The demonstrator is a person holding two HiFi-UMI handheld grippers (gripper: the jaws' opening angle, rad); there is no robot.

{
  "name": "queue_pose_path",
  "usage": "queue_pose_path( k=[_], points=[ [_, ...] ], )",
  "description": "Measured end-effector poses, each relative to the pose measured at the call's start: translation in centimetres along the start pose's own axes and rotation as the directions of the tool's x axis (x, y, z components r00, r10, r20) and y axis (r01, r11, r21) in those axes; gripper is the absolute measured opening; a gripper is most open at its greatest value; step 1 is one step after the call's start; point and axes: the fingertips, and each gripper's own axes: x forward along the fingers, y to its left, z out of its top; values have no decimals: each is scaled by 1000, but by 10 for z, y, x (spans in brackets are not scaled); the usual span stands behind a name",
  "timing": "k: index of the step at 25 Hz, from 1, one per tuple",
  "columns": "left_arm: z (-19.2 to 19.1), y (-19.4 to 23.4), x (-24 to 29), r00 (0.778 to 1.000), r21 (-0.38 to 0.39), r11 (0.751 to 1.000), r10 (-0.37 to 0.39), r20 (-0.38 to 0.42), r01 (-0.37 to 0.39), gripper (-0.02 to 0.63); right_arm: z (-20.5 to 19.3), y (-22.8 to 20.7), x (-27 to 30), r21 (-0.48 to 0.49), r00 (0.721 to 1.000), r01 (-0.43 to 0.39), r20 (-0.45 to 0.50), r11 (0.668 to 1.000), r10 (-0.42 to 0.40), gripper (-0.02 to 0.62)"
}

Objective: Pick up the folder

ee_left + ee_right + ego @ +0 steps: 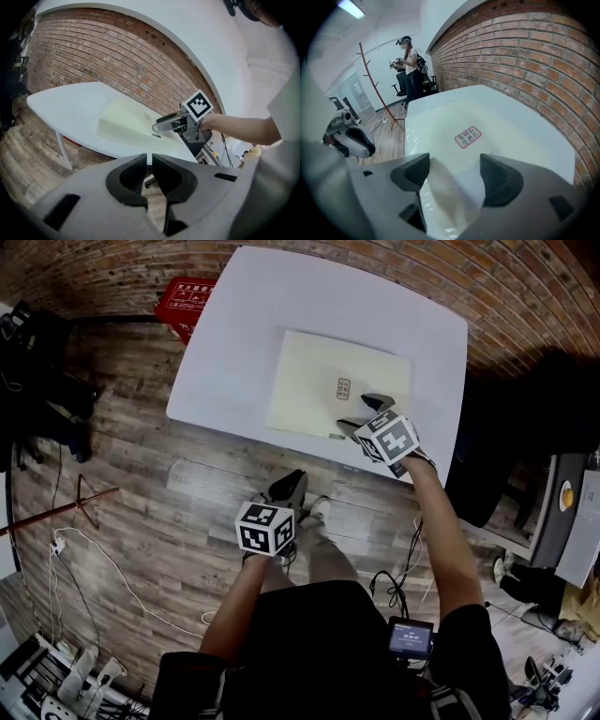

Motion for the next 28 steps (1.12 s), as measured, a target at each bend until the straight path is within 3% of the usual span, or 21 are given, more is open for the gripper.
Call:
queue_pose_path(
  k=[7,15,20,28],
  points=[
    [-8,2,2,999,-46,998,-30,-14,30,30,-1,6,-1,14,1000,1,14,1000,-1,308],
    [-24,7,1,997,-128,989,-70,-15,68,117,-3,23,-2,14,999,2,36,1000,-3,307],
    [-23,6,3,989,-244,958,-138,59,149,188,-5,29,-2,8,999,-8,31,1000,7,307],
    [-24,16,7,973,-378,902,-155,169,209,245,-5,40,-3,4,999,-23,43,1000,23,307]
  ],
)
